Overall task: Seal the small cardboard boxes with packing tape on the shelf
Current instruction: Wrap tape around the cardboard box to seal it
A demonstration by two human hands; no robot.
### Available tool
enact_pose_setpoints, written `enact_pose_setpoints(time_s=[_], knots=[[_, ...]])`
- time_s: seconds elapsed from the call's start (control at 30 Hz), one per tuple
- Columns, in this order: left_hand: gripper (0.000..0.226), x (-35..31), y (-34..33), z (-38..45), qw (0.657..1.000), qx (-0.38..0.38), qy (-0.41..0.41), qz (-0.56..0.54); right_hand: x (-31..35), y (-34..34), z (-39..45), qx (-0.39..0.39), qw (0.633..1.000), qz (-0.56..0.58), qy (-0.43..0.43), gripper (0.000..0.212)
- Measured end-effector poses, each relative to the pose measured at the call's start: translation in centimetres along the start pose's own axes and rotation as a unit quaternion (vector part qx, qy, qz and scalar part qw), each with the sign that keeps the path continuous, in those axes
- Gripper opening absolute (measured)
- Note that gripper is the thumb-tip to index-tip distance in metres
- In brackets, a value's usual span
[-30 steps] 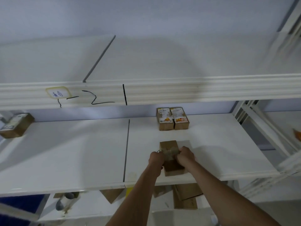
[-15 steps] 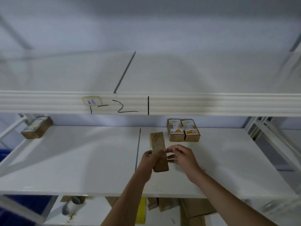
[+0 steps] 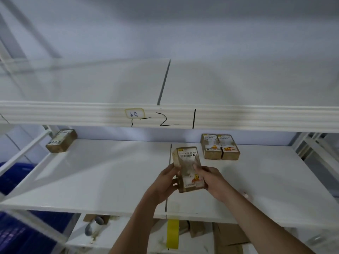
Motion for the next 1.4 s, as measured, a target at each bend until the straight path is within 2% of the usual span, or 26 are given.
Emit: enact_pose_setpoints(time_s=[0.1,0.23,0.43,0.6,0.7,0.77,0.83,1.0,1.13,1.23,1.4], knots=[[0.036,0.0,-0.4,-0.1,0.999,-0.016,-0.005,0.029,-0.1,-1.2,-0.1,-0.027,0.999,-0.016,0.007,0.031],[0.040,0.2,-0.9,0.3,0.994,-0.041,-0.057,0.081,0.2,-2.5,-0.4,-0.026,0.999,-0.045,0.016,0.032],[0.036,0.2,-1.4,0.5,0.986,-0.087,-0.109,0.091,-0.6,-2.7,-0.8,-0.084,0.994,-0.059,0.020,0.033],[0.030,1.2,-1.5,0.8,0.984,-0.102,-0.076,0.124,-1.8,-2.8,-0.9,-0.110,0.991,-0.070,-0.023,0.037],[0.033,1.3,-1.3,1.1,0.982,-0.089,-0.046,0.160,-2.4,-2.4,-0.7,-0.097,0.993,-0.041,-0.052,0.034],[0.033,1.6,-1.3,1.4,0.988,-0.061,-0.010,0.139,-2.1,-1.9,-0.8,-0.095,0.994,-0.037,-0.040,0.032],[0.030,1.4,-1.6,1.3,0.990,-0.076,-0.007,0.115,-1.7,-1.4,-1.1,-0.114,0.992,-0.041,-0.030,0.034],[0.044,1.8,-3.4,1.5,0.986,-0.159,0.000,0.056,-0.8,-1.0,-1.0,-0.176,0.978,-0.107,-0.031,0.060],[0.057,1.0,-3.7,1.3,0.954,-0.242,-0.070,0.165,-0.2,-0.5,-1.0,-0.209,0.967,-0.148,0.009,0.063],[0.061,0.8,-4.3,1.4,0.941,-0.247,-0.101,0.210,-0.1,-0.3,-1.4,-0.242,0.954,-0.172,0.036,0.058],[0.070,1.5,-4.6,1.3,0.941,-0.241,-0.083,0.220,-0.7,-0.1,-1.7,-0.248,0.948,-0.197,0.044,0.059]])
Point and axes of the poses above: each hand's wrist, its own z-axis towards the middle knuckle, its own y-axis out of the back of the hand, x = y × z, the point moved 6 cm from there along z, towards the middle knuckle, and after that the axes turned 9 degrees about -z, right-handed, at the moved point
